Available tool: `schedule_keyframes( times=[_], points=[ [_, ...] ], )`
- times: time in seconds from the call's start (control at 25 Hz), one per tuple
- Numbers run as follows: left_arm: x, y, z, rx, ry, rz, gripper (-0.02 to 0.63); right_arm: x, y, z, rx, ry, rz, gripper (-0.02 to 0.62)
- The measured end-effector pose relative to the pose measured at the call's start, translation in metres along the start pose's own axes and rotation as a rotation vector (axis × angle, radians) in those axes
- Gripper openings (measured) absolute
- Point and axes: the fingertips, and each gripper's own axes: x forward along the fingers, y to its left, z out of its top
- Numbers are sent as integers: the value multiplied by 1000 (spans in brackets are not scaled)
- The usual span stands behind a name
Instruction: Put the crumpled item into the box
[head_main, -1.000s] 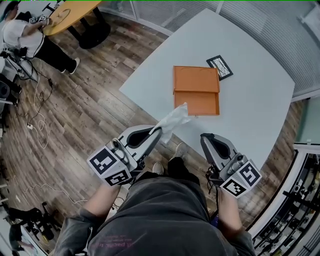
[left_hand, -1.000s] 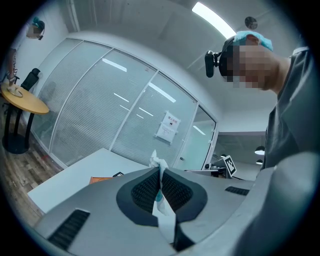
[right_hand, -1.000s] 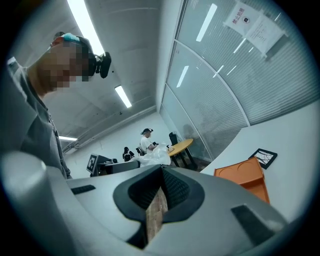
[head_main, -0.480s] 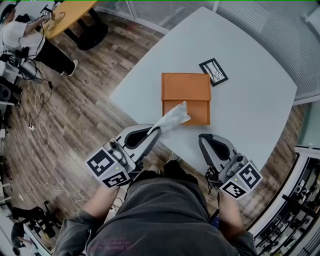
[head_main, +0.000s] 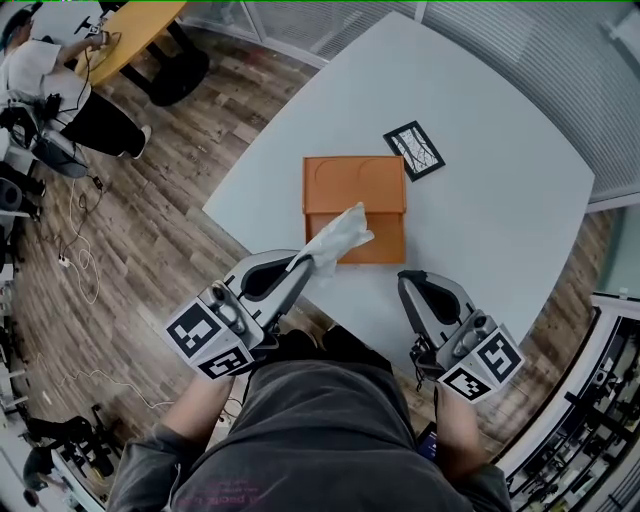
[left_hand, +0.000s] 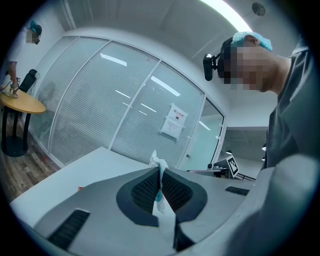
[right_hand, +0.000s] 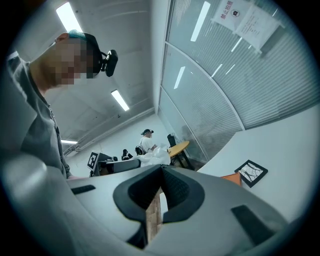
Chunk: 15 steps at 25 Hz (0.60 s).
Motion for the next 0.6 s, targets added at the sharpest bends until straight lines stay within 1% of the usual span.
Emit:
schedule_keyframes(
  times=[0.32,0.6],
  points=[
    [15,6,-4,-9,25,-9,14,1,-15,4,12,-4,-14,-2],
    [37,31,-18,-31,70,-28,14,12,-38,0,37,1,-46,-2]
  ],
)
